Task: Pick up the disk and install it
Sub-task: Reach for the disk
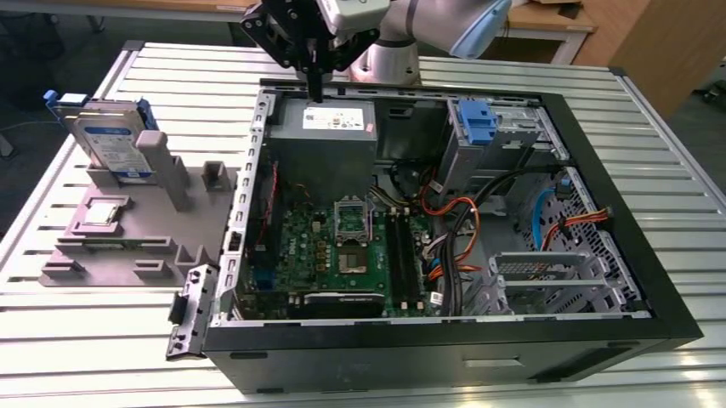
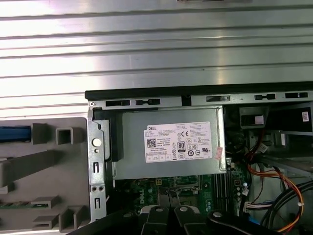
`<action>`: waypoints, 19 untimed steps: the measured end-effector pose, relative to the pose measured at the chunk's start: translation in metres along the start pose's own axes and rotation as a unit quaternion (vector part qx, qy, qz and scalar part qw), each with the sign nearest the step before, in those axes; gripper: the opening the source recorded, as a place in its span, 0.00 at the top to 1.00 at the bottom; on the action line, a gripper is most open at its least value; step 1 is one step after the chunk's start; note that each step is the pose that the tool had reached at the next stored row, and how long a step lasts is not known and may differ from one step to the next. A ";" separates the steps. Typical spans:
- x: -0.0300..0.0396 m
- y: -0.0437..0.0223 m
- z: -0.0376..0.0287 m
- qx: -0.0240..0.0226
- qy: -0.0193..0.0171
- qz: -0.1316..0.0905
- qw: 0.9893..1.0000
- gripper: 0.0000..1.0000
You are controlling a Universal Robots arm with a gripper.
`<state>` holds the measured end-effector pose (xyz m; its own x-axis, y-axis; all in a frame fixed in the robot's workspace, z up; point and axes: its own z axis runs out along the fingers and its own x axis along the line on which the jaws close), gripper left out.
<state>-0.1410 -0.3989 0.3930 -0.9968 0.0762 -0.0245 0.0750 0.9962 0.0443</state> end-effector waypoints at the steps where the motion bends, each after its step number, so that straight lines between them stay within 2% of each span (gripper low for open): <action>1: 0.0005 0.0000 0.0000 0.000 0.000 0.000 1.000 0.90; 6: 0.0021 -0.0002 0.0003 0.000 0.000 0.000 1.000 0.90; 7: 0.0089 -0.0010 0.0082 0.001 0.010 0.000 1.000 0.90; 8: 0.0182 -0.0021 0.0177 0.002 0.026 0.001 1.000 0.90; 12: 0.0188 -0.0022 0.0180 0.002 0.026 0.001 1.000 0.90; 14: 0.0340 -0.0038 0.0290 0.003 0.043 0.002 0.999 0.90; 19: 0.0349 -0.0039 0.0293 0.003 0.043 0.002 0.999 0.90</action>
<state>-0.1753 -0.3989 0.3627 -0.9951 0.0762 0.0624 0.0787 0.9962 0.0376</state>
